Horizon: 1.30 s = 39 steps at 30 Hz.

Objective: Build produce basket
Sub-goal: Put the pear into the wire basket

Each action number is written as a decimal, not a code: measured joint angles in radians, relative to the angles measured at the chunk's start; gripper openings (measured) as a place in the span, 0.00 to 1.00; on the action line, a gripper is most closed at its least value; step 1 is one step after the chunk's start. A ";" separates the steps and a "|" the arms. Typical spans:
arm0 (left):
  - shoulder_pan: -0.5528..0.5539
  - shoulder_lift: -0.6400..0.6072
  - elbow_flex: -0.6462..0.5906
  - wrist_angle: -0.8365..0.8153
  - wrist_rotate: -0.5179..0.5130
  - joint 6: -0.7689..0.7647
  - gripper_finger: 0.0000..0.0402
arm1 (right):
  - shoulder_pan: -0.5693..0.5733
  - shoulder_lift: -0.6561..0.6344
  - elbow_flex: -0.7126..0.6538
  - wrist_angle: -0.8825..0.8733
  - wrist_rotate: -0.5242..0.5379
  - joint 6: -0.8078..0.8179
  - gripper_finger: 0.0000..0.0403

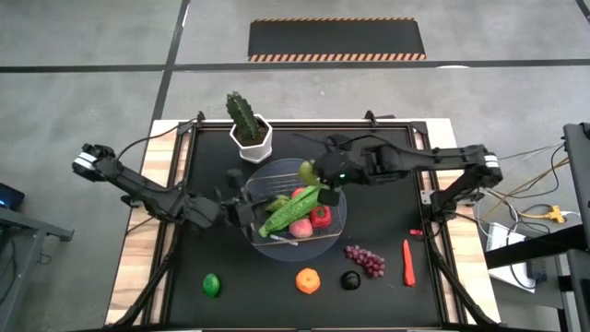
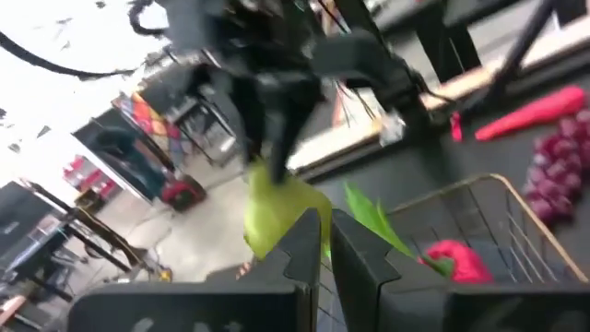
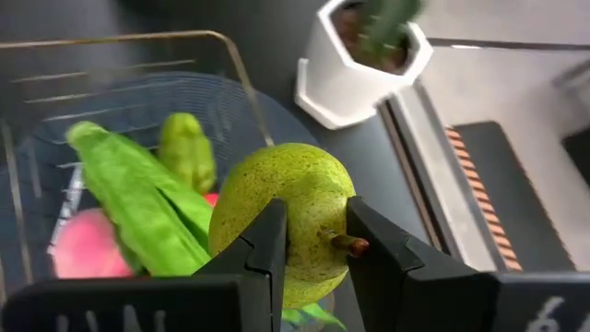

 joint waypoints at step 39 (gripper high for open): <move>0.001 -0.243 -0.291 0.428 0.002 0.167 0.03 | 0.001 0.473 0.128 0.401 -0.121 -0.169 0.28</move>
